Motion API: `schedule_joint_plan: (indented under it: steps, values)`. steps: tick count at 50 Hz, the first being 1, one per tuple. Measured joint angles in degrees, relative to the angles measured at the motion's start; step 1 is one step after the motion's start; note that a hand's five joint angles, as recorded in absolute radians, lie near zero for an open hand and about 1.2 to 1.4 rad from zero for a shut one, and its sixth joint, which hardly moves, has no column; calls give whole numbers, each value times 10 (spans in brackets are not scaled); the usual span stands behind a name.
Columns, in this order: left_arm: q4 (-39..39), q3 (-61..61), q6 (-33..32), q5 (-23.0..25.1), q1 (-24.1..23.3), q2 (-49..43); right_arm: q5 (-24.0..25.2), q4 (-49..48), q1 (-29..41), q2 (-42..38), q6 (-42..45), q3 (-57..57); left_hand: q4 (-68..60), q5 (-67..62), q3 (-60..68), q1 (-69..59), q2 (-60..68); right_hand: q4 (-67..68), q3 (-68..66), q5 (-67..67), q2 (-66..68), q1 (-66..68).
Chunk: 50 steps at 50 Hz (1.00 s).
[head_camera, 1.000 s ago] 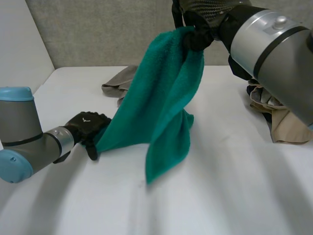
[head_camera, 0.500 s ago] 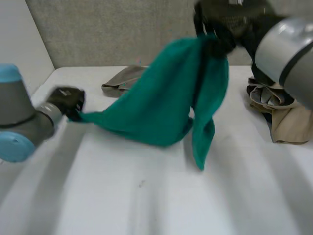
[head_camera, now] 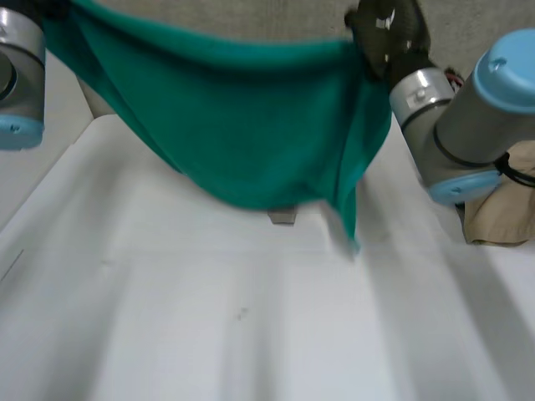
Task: Fold the laundry.
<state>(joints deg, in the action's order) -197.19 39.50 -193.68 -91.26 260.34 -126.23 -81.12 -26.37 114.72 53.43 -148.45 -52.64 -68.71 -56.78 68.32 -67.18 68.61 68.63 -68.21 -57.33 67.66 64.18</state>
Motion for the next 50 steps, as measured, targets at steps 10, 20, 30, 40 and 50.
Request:
schedule_joint_plan:
  steps: [10, 20, 30, 40, 50]
  values:
    - [-35, 105, 55, -14, -11, 44, 2, -114, 9, 23, -40, -123, 0, 0, 0, 0, 0, 0, 0, -3, 0, 0]
    - [-52, 376, 26, 61, -1, 86, 20, 137, -12, 46, 13, -288, 0, 0, 0, 0, 1, -116, 119, 106, -118, -88]
    - [-68, 502, -23, 127, 8, 100, 15, 279, -37, 62, 55, -284, 0, 0, 1, 0, 1, -360, 359, 363, -354, -314]
    - [-49, 506, -40, 136, 19, 132, 0, 460, -37, 42, 4, -89, 0, 0, 1, 0, 1, -410, 400, 412, -401, -360]
    - [-42, 497, -39, 140, 27, 135, -4, 611, -37, -65, -60, 38, 0, 0, 1, 0, 1, -410, 400, 411, -401, -360]
